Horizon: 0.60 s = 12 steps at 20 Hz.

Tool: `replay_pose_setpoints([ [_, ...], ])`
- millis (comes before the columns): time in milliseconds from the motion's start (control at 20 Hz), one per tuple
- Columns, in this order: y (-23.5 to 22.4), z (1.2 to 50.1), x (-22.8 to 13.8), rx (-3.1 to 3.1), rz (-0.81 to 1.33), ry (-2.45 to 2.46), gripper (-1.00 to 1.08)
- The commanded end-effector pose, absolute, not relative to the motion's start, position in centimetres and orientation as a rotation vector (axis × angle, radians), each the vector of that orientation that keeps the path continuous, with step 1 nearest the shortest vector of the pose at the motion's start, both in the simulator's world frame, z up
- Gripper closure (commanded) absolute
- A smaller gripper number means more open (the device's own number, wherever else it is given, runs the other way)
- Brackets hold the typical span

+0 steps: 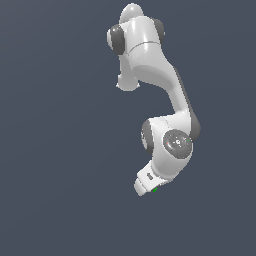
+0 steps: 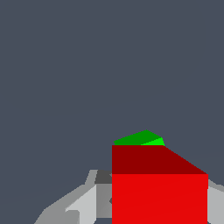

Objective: Stack the red cube on top of the green cube.

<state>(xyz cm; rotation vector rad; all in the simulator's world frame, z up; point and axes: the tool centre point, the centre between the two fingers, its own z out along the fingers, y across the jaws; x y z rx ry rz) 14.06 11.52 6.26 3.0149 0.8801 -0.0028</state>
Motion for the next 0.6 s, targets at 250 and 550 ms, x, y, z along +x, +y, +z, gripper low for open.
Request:
replay_pose_setpoints([
  [250,10.89,6.00,14.51,3.014,0.000,0.884,1.08],
  [550,10.89,6.00,14.51,3.014,0.000,0.884,-0.92],
])
